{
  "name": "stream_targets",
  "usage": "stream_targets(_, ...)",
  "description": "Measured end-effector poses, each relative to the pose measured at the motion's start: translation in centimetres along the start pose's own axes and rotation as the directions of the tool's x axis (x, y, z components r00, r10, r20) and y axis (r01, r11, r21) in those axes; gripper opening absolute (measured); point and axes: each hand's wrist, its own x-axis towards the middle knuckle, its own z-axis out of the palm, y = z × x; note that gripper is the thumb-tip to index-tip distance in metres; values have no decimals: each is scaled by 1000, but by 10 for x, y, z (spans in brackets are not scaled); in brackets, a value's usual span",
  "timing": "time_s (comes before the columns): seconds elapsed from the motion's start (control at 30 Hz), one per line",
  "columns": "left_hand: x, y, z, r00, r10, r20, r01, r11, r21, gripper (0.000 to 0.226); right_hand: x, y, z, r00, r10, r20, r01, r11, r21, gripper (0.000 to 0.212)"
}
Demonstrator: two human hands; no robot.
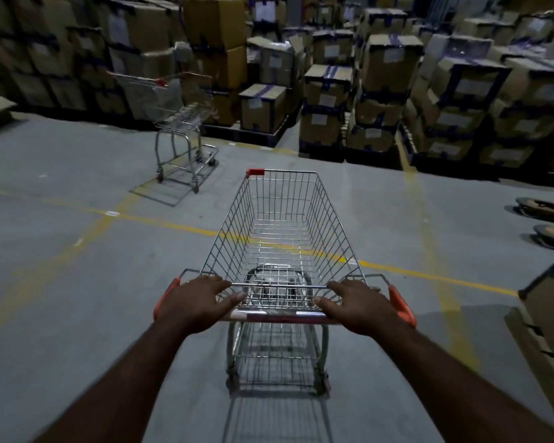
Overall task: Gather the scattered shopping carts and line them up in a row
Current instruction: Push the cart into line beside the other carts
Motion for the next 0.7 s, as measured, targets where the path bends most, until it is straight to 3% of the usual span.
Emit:
stream_targets(0.2,74,-47,-15,998,-70,6,70,997,-30,83,85,-33,-19,999,-34,10,34,999,6,75)
stream_targets(0.4,161,-89,-36,996,-88,-31,87,996,-22,87,191,-54,-37,999,-39,-1,39,998,48,81)
stream_targets(0.7,318,-141,-65,992,-126,-18,125,990,-58,87,378,-81,-81,999,-45,20,44,997,71,70)
